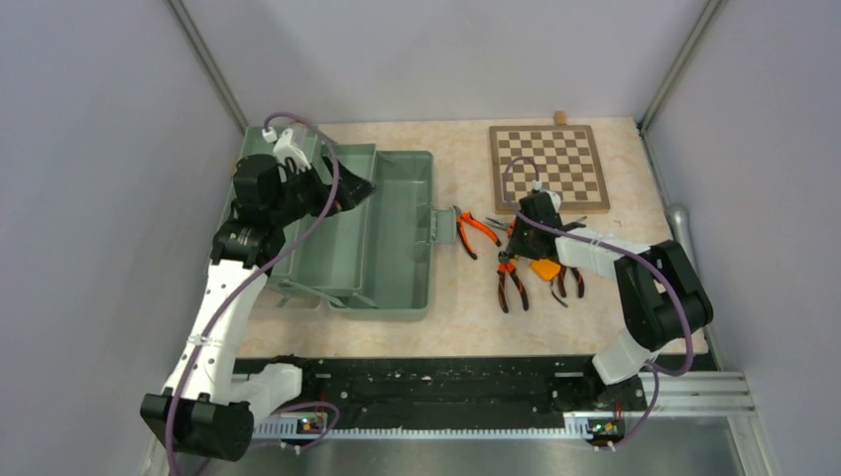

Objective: Pack the tool kit

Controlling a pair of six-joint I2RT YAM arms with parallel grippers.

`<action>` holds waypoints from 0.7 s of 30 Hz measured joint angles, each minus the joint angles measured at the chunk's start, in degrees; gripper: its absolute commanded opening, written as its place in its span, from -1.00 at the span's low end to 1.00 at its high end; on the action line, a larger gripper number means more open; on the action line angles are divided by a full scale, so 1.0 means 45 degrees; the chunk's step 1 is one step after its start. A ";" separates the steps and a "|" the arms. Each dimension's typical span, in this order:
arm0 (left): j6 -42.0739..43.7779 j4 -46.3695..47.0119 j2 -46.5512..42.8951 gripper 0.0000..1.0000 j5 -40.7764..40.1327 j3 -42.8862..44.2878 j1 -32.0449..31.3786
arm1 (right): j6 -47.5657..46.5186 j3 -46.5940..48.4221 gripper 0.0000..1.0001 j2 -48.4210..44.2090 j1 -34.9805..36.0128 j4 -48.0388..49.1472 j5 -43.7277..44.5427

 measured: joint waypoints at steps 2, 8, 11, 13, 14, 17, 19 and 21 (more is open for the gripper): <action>-0.0223 0.0146 0.0005 0.90 0.0019 -0.0063 -0.0437 | -0.0005 0.0000 -0.60 0.0044 0.0000 0.0097 0.0000; -0.0559 0.1107 0.0238 0.89 -0.0131 -0.0063 -0.1899 | -0.0219 -0.0087 -0.96 -0.0151 0.0000 0.0194 -0.0087; -0.0670 0.1545 0.0665 0.88 -0.0243 -0.0063 -0.2516 | -0.0510 -0.0228 -1.00 -0.0996 0.0000 0.0063 -0.0253; -0.0777 0.1826 0.1030 0.87 -0.0345 -0.0063 -0.2905 | -0.0753 -0.0267 -1.00 -0.1875 0.0000 -0.0015 -0.0369; -0.0826 0.1923 0.1146 0.87 -0.0389 -0.0063 -0.3016 | -0.0860 -0.0267 -1.00 -0.2297 0.0000 -0.0053 -0.0452; -0.0962 0.2385 0.1598 0.87 -0.0539 -0.0058 -0.3444 | -0.1243 -0.0272 -1.00 -0.3881 0.0000 -0.0053 -0.0894; -0.1015 0.2667 0.1860 0.87 -0.0627 -0.0053 -0.3667 | -0.1428 -0.0272 -1.00 -0.4804 0.0005 -0.0044 -0.1248; -0.1059 0.2909 0.2127 0.87 -0.0733 0.0000 -0.3900 | -0.1540 -0.0272 -1.00 -0.5576 0.0019 -0.0029 -0.1690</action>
